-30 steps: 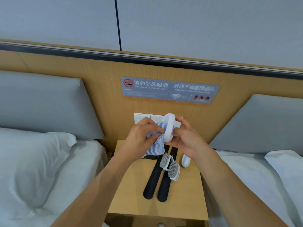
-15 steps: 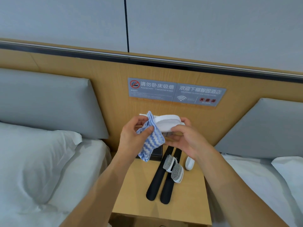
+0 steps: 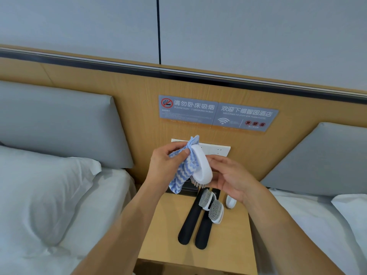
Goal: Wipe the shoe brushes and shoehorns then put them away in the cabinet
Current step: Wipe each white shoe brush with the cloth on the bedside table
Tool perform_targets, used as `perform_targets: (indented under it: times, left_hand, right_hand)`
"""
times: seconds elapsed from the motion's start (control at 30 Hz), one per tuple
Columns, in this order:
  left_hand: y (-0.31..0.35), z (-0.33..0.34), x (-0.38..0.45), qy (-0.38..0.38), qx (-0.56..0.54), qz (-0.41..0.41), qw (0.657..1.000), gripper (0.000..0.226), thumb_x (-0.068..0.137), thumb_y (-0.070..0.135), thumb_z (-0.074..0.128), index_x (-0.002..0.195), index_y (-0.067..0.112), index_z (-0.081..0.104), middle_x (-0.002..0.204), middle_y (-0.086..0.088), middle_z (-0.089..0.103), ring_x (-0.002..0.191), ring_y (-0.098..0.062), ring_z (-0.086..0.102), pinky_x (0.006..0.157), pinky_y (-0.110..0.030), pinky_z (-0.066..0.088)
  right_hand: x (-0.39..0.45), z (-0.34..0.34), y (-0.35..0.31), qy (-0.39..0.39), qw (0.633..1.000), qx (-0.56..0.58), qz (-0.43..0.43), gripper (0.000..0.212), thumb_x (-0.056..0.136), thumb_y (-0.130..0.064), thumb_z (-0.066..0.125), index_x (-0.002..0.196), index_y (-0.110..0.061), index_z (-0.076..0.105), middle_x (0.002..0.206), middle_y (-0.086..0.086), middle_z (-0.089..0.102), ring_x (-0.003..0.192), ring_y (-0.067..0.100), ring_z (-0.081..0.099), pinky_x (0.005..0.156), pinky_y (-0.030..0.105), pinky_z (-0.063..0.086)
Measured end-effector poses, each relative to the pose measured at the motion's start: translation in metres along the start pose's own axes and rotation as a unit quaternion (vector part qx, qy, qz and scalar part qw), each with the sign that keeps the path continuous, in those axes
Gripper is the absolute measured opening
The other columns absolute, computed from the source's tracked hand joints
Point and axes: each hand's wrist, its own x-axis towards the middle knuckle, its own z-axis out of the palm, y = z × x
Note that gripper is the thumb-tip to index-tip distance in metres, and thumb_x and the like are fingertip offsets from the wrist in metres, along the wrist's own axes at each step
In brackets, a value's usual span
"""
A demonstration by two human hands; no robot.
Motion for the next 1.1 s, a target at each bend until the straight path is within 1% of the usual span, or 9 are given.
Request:
perform_targets:
  times: [0.13, 0.27, 0.4, 0.5, 0.6, 0.73, 0.83, 0.9, 1.1]
  left_hand:
    - [-0.004, 0.003, -0.006, -0.016, 0.024, 0.007, 1.000, 0.015, 0.088, 0.021, 0.071, 0.098, 0.032, 0.075, 0.093, 0.011, 0.076, 0.086, -0.010, 0.072, 0.070, -0.022, 0.058]
    - [-0.010, 0.003, -0.014, 0.021, 0.143, 0.054, 0.988, 0.014, 0.085, 0.023, 0.073, 0.096, 0.031, 0.073, 0.084, 0.020, 0.072, 0.080, 0.004, 0.068, 0.067, -0.011, 0.053]
    - [-0.008, 0.013, -0.026, 0.085, 0.223, 0.103, 0.966, 0.009, 0.082, 0.023, 0.076, 0.087, 0.029, 0.071, 0.075, 0.028, 0.062, 0.081, 0.012, 0.060, 0.067, -0.001, 0.044]
    - [-0.007, 0.017, -0.034, 0.070, 0.218, 0.112, 0.967, 0.011, 0.079, 0.020, 0.077, 0.081, 0.027, 0.069, 0.073, 0.023, 0.065, 0.077, 0.008, 0.061, 0.065, -0.002, 0.043]
    - [-0.005, 0.013, -0.035, 0.058, 0.206, 0.111, 0.971, 0.016, 0.078, 0.018, 0.080, 0.089, 0.027, 0.072, 0.085, 0.021, 0.068, 0.083, 0.008, 0.063, 0.071, -0.004, 0.046]
    - [0.007, 0.004, -0.019, 0.040, 0.245, 0.147, 0.957, 0.021, 0.083, 0.016, 0.075, 0.104, 0.021, 0.075, 0.095, 0.014, 0.066, 0.088, 0.009, 0.060, 0.071, -0.004, 0.046]
    - [0.019, 0.003, -0.008, 0.000, 0.285, 0.188, 0.940, 0.023, 0.088, 0.015, 0.070, 0.110, 0.018, 0.075, 0.099, 0.003, 0.062, 0.086, -0.004, 0.059, 0.073, -0.013, 0.047]
    - [0.021, 0.003, -0.008, -0.046, 0.329, 0.220, 0.917, 0.023, 0.091, 0.014, 0.066, 0.113, 0.017, 0.074, 0.096, 0.000, 0.057, 0.085, -0.010, 0.056, 0.073, -0.018, 0.046]
    - [0.019, 0.006, -0.023, -0.190, 0.344, 0.240, 0.888, 0.018, 0.093, 0.011, 0.064, 0.107, 0.012, 0.075, 0.092, -0.001, 0.050, 0.078, -0.013, 0.051, 0.068, -0.022, 0.040]
  right_hand:
    - [0.003, -0.006, 0.004, 0.013, 1.000, -0.011, -0.004, 0.015, 0.092, -0.009, 0.062, 0.101, -0.007, 0.074, 0.098, 0.017, 0.076, 0.079, 0.025, 0.076, 0.059, 0.034, 0.061]
    - [0.007, -0.007, 0.007, 0.044, 0.999, -0.003, -0.021, 0.018, 0.091, -0.004, 0.063, 0.089, -0.013, 0.079, 0.093, 0.013, 0.078, 0.075, 0.022, 0.076, 0.058, 0.035, 0.062]
    - [0.013, -0.001, 0.012, 0.071, 0.997, 0.012, -0.022, 0.018, 0.095, -0.003, 0.060, 0.110, -0.003, 0.070, 0.092, 0.014, 0.077, 0.073, 0.022, 0.075, 0.058, 0.035, 0.061]
    - [0.015, -0.001, 0.009, 0.082, 0.996, 0.027, -0.026, 0.026, 0.098, -0.004, 0.057, 0.122, 0.003, 0.062, 0.103, 0.019, 0.073, 0.079, 0.026, 0.073, 0.063, 0.040, 0.062]
    - [0.012, -0.007, 0.006, 0.043, 0.999, 0.021, -0.026, 0.029, 0.100, -0.006, 0.054, 0.127, -0.002, 0.062, 0.115, 0.021, 0.071, 0.093, 0.032, 0.071, 0.074, 0.046, 0.063]
    - [0.007, -0.006, 0.008, -0.011, 1.000, -0.008, -0.009, 0.032, 0.099, -0.004, 0.055, 0.129, -0.008, 0.063, 0.122, 0.023, 0.067, 0.103, 0.037, 0.068, 0.077, 0.051, 0.062]
    - [0.009, -0.003, 0.005, 0.000, 1.000, 0.010, -0.017, 0.029, 0.097, -0.004, 0.056, 0.124, -0.010, 0.066, 0.118, 0.023, 0.069, 0.103, 0.040, 0.068, 0.084, 0.057, 0.059]
    - [0.011, -0.004, 0.000, 0.019, 0.999, 0.013, -0.025, 0.023, 0.096, -0.003, 0.058, 0.113, -0.011, 0.070, 0.109, 0.021, 0.073, 0.094, 0.038, 0.072, 0.078, 0.055, 0.061]
    - [0.014, -0.012, 0.002, 0.069, 0.997, 0.014, -0.022, 0.019, 0.092, 0.001, 0.060, 0.098, -0.009, 0.074, 0.088, 0.015, 0.075, 0.072, 0.028, 0.072, 0.071, 0.048, 0.061]
